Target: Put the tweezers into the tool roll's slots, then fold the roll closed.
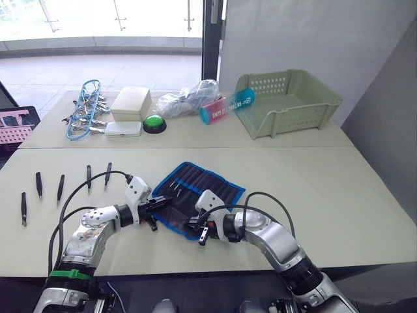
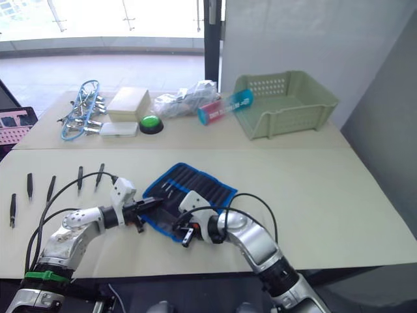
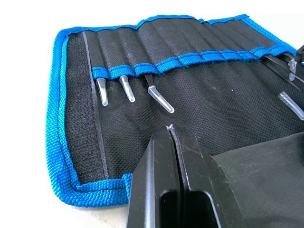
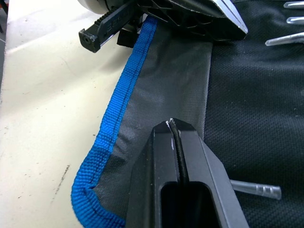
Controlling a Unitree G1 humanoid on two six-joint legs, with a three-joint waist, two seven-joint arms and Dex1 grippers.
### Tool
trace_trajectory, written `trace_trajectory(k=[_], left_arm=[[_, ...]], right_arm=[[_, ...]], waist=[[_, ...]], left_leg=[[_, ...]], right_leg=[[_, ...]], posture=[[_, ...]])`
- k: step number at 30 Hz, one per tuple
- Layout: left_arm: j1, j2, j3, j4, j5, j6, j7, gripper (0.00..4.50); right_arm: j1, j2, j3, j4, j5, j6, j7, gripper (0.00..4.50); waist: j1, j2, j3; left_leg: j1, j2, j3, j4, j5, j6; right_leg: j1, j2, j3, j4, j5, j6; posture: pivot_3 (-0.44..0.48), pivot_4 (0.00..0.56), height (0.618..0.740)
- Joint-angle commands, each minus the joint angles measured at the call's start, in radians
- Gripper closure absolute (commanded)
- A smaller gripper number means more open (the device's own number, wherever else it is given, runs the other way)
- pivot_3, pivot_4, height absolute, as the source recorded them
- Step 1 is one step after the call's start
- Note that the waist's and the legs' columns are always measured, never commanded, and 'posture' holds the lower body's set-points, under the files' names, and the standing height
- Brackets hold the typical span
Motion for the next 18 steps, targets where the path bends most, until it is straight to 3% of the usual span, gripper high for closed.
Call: trace_trajectory(k=[1, 8, 18], left_arm=[[0.046, 0.001, -0.003, 0.032, 0.048, -0.003, 0.023, 4.47], [0.089, -0.017, 0.003, 0.018, 0.057, -0.024, 0.045, 4.47], [0.089, -0.034, 0.018, 0.009, 0.050, -0.032, 0.062, 4.47]], right_arm=[[-0.009, -0.001, -0.001, -0.021, 0.018, 0.027, 0.014, 4.50], [-0.106, 0.110, -0.097, 0.013, 0.082, -0.004, -0.016, 4.50], [-0.181, 0.165, -0.012, 0.248, -0.057, -0.107, -0.075, 4.50]], waist=[[-0.002, 0.001, 0.000], [-0.007, 0.002, 0.000], [-0.007, 0.003, 0.000]], left_leg=[[0.000, 0.000, 0.000, 0.000, 0.000, 0.000], [0.000, 0.000, 0.000, 0.000, 0.000, 0.000], [0.000, 0.000, 0.000, -0.001, 0.000, 0.001]], right_leg=[[0.000, 0.000, 0.000, 0.000, 0.000, 0.000], [-0.001, 0.000, 0.000, 0.000, 0.000, 0.000], [-0.001, 0.000, 0.000, 0.001, 0.000, 0.000]], posture=[[0.000, 0.150, 0.716], [0.000, 0.150, 0.716], [0.000, 0.150, 0.716]])
